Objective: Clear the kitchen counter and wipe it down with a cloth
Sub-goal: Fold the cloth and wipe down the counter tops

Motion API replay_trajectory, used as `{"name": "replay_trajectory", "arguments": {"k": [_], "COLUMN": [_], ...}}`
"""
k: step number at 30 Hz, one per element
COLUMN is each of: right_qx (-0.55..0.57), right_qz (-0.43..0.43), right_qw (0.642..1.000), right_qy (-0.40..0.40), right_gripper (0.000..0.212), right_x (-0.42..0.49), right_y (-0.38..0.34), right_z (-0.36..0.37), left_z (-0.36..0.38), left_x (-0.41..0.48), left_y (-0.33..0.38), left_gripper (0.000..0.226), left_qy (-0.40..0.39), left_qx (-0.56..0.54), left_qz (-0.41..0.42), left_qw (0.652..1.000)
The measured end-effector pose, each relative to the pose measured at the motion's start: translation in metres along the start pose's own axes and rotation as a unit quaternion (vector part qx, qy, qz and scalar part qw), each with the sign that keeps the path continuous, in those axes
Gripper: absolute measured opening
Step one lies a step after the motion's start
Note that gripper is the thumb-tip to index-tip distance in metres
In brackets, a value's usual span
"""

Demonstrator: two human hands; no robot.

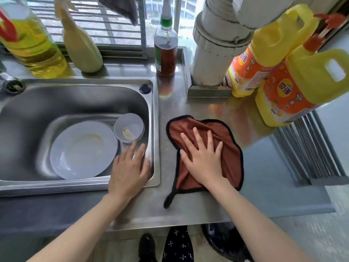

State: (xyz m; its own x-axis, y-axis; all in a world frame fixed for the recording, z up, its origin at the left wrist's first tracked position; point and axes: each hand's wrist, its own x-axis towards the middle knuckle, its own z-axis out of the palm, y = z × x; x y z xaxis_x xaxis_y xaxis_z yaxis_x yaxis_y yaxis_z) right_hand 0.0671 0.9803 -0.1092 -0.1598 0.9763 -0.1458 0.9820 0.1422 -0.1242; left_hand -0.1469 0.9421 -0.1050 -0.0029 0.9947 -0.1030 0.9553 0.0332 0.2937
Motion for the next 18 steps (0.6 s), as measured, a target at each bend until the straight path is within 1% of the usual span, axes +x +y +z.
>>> {"name": "replay_trajectory", "arguments": {"k": [2, 3, 4, 5, 6, 7, 9, 10, 11, 12, 14, 16, 17, 18], "right_qx": [0.016, 0.024, 0.027, 0.025, 0.021, 0.016, -0.003, -0.011, -0.016, -0.015, -0.001, 0.013, 0.019, 0.022], "right_qz": [0.072, 0.094, 0.095, 0.069, 0.021, -0.045, -0.167, -0.201, -0.211, -0.197, -0.104, 0.007, 0.043, 0.058], "right_qw": [0.997, 0.995, 0.995, 0.997, 1.0, 0.999, 0.986, 0.98, 0.977, 0.98, 0.995, 1.0, 0.999, 0.998], "right_qy": [0.014, 0.018, 0.018, 0.015, 0.007, -0.002, -0.013, -0.01, -0.007, -0.003, 0.003, 0.02, 0.024, 0.024], "right_gripper": [0.054, 0.053, 0.053, 0.053, 0.053, 0.053, 0.055, 0.054, 0.054, 0.054, 0.053, 0.052, 0.052, 0.052], "right_x": [0.032, 0.045, 0.054, 0.059, 0.06, 0.058, 0.048, 0.046, 0.047, 0.051, 0.06, 0.065, 0.063, 0.059], "right_y": [-0.007, -0.015, -0.022, -0.029, -0.033, -0.034, -0.023, -0.012, 0.002, 0.014, 0.028, 0.021, 0.011, 0.001], "right_z": [-0.004, -0.006, -0.007, -0.008, -0.007, -0.005, -0.003, -0.004, -0.005, -0.007, -0.011, -0.011, -0.01, -0.007], "left_z": [0.003, 0.003, 0.002, 0.002, 0.002, 0.002, 0.002, 0.002, 0.002, 0.001, 0.0, 0.0, 0.0, 0.001], "left_x": [-0.001, -0.002, -0.002, -0.002, -0.001, 0.0, 0.0, 0.0, 0.0, 0.0, 0.001, 0.0, -0.001, -0.001], "left_y": [0.001, 0.002, 0.003, 0.003, 0.002, 0.002, 0.002, 0.002, 0.002, 0.003, 0.003, 0.004, 0.004, 0.004], "left_gripper": [0.057, 0.055, 0.053, 0.051, 0.05, 0.048, 0.048, 0.048, 0.048, 0.048, 0.045, 0.042, 0.042, 0.043], "left_qy": [0.001, 0.001, 0.001, 0.002, 0.004, 0.005, 0.004, 0.001, 0.002, 0.005, 0.015, 0.024, 0.025, 0.023], "left_qx": [0.005, 0.003, 0.0, -0.001, -0.001, -0.003, -0.012, -0.015, -0.016, -0.018, -0.017, -0.015, -0.017, -0.02], "left_qz": [-0.011, -0.015, -0.019, -0.019, -0.018, -0.019, -0.029, -0.033, -0.035, -0.034, -0.028, -0.026, -0.028, -0.032], "left_qw": [1.0, 1.0, 1.0, 1.0, 1.0, 1.0, 1.0, 0.999, 0.999, 0.999, 0.999, 0.999, 0.999, 0.999]}}
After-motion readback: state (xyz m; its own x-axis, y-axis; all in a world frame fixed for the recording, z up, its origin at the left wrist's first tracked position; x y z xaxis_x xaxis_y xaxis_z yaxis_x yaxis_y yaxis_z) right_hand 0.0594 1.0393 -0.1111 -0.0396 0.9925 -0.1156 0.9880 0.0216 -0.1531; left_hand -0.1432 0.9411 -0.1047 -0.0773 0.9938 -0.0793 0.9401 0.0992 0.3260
